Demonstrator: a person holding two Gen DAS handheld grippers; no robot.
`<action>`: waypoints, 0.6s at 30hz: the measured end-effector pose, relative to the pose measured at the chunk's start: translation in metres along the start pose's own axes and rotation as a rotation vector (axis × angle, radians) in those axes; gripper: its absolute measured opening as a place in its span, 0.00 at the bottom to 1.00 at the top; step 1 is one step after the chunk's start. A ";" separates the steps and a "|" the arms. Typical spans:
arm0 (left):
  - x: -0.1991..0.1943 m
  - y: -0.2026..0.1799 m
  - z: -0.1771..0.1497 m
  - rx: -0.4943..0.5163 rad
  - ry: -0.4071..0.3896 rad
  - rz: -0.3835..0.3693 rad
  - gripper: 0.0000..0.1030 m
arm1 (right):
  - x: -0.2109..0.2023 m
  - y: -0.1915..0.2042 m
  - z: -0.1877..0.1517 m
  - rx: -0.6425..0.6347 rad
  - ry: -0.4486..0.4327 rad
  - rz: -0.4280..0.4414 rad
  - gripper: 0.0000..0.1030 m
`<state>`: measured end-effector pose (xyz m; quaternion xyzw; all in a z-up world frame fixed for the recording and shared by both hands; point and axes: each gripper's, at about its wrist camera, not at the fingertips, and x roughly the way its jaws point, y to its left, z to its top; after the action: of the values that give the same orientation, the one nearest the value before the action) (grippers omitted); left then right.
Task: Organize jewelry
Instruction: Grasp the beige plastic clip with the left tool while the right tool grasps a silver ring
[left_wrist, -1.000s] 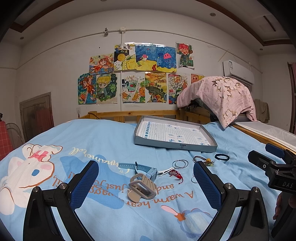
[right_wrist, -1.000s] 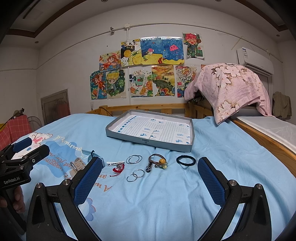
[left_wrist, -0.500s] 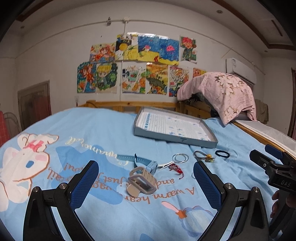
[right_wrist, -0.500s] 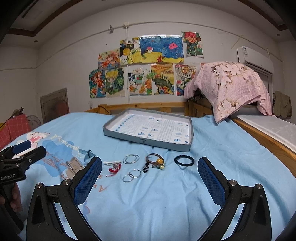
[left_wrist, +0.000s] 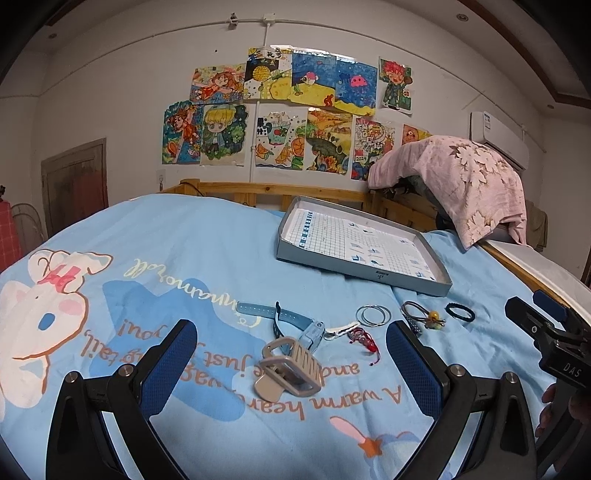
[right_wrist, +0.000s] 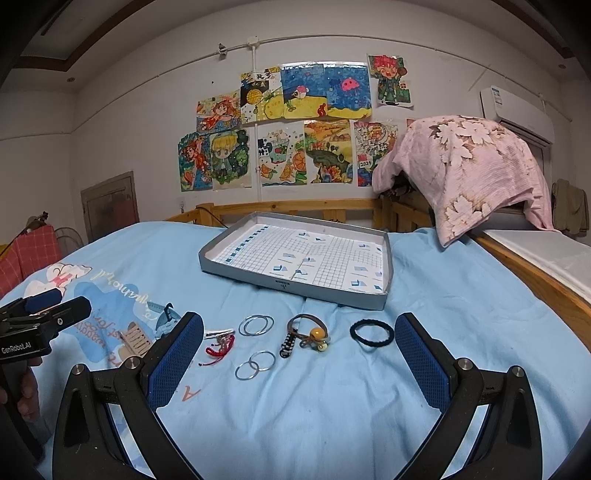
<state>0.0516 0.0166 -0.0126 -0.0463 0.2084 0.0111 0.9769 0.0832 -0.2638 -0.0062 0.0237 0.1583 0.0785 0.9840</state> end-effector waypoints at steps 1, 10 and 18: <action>0.003 0.000 0.001 -0.004 0.003 0.002 1.00 | 0.004 0.000 0.002 -0.003 -0.001 0.001 0.99; 0.020 -0.005 0.020 -0.002 -0.030 0.016 1.00 | 0.030 0.008 0.019 -0.015 -0.034 0.024 0.99; 0.042 0.002 0.029 -0.016 -0.007 0.054 1.00 | 0.055 0.017 0.023 -0.038 -0.029 0.041 0.99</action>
<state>0.1017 0.0215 -0.0030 -0.0486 0.2062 0.0393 0.9765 0.1398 -0.2382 -0.0001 0.0094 0.1419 0.1011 0.9847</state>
